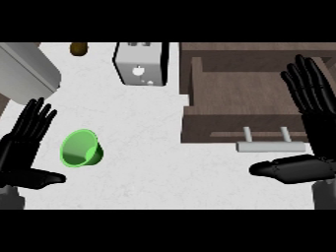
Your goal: Pick up the cup, place it into the drawer and close the drawer
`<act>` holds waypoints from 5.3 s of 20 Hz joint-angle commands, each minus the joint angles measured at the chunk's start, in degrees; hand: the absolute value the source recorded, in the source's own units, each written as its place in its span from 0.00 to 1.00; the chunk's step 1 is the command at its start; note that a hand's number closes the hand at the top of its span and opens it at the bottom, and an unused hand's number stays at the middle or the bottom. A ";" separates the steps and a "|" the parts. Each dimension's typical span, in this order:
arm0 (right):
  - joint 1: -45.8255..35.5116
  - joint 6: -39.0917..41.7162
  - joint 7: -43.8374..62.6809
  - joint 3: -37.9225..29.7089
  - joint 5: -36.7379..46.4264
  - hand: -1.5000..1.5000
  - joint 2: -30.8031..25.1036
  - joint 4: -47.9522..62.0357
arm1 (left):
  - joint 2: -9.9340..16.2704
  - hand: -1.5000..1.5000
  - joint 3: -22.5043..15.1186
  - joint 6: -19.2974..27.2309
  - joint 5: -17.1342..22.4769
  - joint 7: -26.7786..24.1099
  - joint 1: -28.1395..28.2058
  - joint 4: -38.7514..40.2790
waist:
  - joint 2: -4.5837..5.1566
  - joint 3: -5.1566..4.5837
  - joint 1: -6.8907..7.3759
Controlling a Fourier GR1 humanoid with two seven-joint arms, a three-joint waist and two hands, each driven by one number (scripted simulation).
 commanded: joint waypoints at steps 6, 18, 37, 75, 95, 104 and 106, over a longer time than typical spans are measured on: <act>-1.75 1.11 1.42 -4.10 -2.50 0.00 -1.54 -0.98 | 1.80 0.00 1.75 -0.21 -8.01 -12.25 -3.98 19.94 | -0.04 -0.01 -0.15; -0.91 0.27 3.65 -1.26 0.14 0.00 0.21 -3.07 | 4.97 0.00 1.97 -0.16 -17.59 -35.72 -16.86 56.04 | 0.09 -0.08 -0.74; -5.97 1.90 5.15 -4.22 -2.68 0.00 -2.02 -0.16 | 2.84 0.00 1.90 2.41 -21.03 -51.12 -20.86 70.22 | 0.61 -0.30 -1.67; -6.68 3.71 -0.35 -7.72 -2.20 0.00 -4.03 6.41 | -8.20 1.00 3.91 11.74 -15.89 -49.48 -34.00 53.14 | -0.20 0.07 0.42; -4.60 2.69 1.57 -5.69 -0.64 0.00 -2.76 3.16 | -13.63 1.00 -14.98 36.72 -7.60 -11.05 -63.48 38.31 | 0.01 0.04 -2.01; -8.17 4.91 -1.35 -7.66 -1.99 0.00 -4.75 8.51 | -13.63 1.00 -20.37 43.23 -3.16 -3.10 -75.19 55.19 | 0.92 0.11 -3.98; -8.26 3.74 -1.36 -4.73 -1.42 0.00 -1.71 6.78 | -13.63 1.00 -23.02 44.86 -2.61 -4.88 -74.03 58.32 | 1.20 0.13 -5.27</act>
